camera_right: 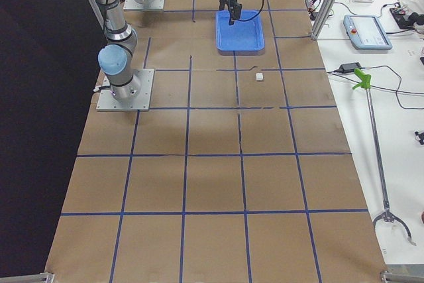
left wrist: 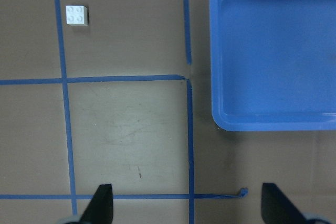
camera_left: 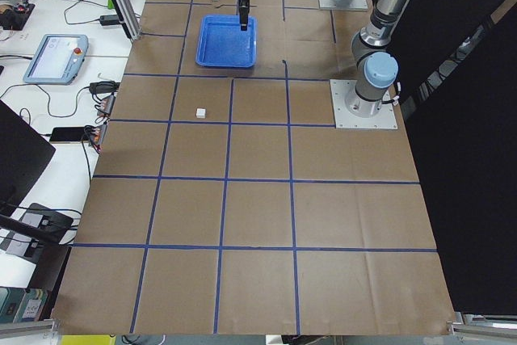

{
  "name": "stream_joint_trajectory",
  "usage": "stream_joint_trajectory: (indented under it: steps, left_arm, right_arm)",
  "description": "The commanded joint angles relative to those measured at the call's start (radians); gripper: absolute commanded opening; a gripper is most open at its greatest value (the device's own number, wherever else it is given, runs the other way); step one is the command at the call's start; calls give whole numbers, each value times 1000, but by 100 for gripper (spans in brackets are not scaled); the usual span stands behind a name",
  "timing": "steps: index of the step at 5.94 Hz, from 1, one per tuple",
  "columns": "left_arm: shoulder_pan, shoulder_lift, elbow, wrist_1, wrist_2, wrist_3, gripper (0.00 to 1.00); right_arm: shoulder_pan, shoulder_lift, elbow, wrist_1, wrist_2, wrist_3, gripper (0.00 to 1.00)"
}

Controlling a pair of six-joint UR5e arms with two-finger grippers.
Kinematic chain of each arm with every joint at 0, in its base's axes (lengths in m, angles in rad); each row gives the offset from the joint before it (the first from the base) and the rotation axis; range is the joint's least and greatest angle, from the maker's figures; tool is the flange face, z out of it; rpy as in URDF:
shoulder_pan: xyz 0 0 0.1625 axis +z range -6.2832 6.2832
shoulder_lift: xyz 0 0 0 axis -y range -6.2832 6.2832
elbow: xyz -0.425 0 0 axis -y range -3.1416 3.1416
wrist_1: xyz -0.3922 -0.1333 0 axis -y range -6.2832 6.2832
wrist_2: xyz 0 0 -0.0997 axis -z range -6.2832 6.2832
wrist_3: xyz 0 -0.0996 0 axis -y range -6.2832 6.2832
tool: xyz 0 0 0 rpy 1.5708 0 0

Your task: Assemble white blocks and place on blue tray

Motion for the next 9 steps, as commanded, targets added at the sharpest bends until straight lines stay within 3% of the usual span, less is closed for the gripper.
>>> stream_joint_trajectory:
  steps: [1, 3, 4, 5, 6, 8, 9]
  left_arm:
    - [125, -140, -3, 92, -35, 186, 99]
    - [127, -342, -6, 306, 23, 246, 97]
    - [127, -438, -6, 435, 24, 268, 97]
    - [127, -514, -12, 526, 22, 274, 97]
    - [127, -543, -29, 563, 22, 281, 94]
    - [127, -557, -30, 608, 21, 311, 93]
    - [127, -557, -32, 607, 21, 313, 79]
  right_arm:
    - [-59, 42, 1, -54, 4, -564, 100]
    - [-146, 118, -15, -205, 12, -1136, 100]
    - [-180, 194, -62, -240, 59, -1274, 100]
    - [-181, 283, -152, -223, 123, -1279, 100]
    - [-181, 327, -174, -220, 136, -1279, 100]
    - [-197, 368, -145, -224, 353, -1277, 100]
    - [-246, 400, -93, -238, 474, -1279, 100]
